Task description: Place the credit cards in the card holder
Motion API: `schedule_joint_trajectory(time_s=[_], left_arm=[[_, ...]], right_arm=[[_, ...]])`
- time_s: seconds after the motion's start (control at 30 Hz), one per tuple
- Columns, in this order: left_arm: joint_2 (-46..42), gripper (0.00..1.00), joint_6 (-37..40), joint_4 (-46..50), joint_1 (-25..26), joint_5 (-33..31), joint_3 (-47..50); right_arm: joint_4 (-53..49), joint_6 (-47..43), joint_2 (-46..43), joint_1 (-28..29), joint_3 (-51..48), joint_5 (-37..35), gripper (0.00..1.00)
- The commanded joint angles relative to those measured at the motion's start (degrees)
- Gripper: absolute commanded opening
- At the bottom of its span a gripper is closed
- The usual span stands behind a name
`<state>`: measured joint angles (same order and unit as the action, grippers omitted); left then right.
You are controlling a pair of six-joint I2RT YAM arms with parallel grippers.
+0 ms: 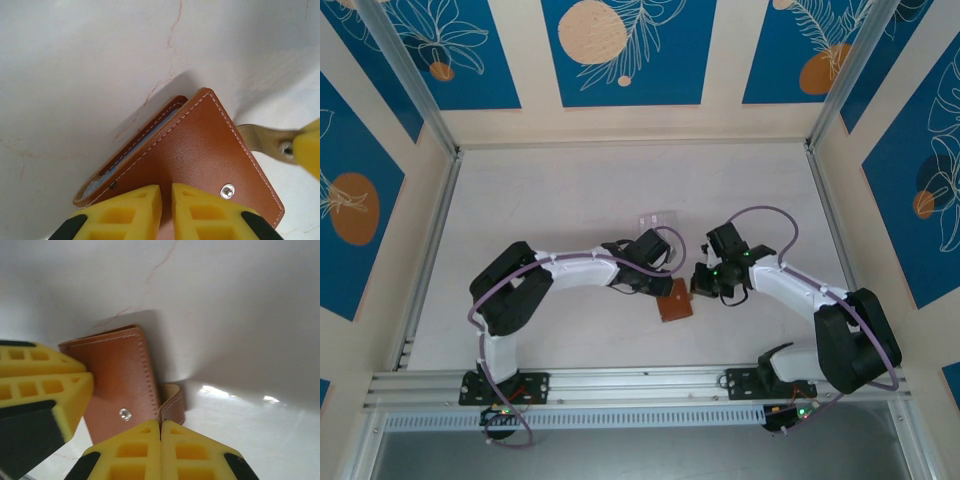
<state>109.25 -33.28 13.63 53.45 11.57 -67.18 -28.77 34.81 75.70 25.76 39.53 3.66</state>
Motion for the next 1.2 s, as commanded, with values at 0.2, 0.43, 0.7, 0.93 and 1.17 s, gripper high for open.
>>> schedule_joint_trajectory(time_s=[0.2,0.43,0.7,0.93,1.17], left_arm=[[2.0,0.15,-0.4,1.3,1.2,-0.1,2.8],[2.1,0.15,-0.4,0.7,1.2,0.1,3.1],[2.2,0.15,-0.4,0.2,1.2,0.3,3.1],[2.4,0.15,-0.5,-0.2,1.2,0.5,3.3],[2.4,0.15,-0.7,-0.6,1.2,0.3,3.7]], right_arm=[[2.0,-1.0,5.6,3.6,2.9,4.4,0.0],[1.6,-0.9,9.4,5.8,5.0,3.3,0.0],[-0.8,-0.9,10.2,6.1,5.7,2.9,0.0],[-2.7,-1.1,9.9,5.9,5.7,2.2,0.0],[-3.9,-0.5,7.9,5.6,5.5,0.0,0.0]])
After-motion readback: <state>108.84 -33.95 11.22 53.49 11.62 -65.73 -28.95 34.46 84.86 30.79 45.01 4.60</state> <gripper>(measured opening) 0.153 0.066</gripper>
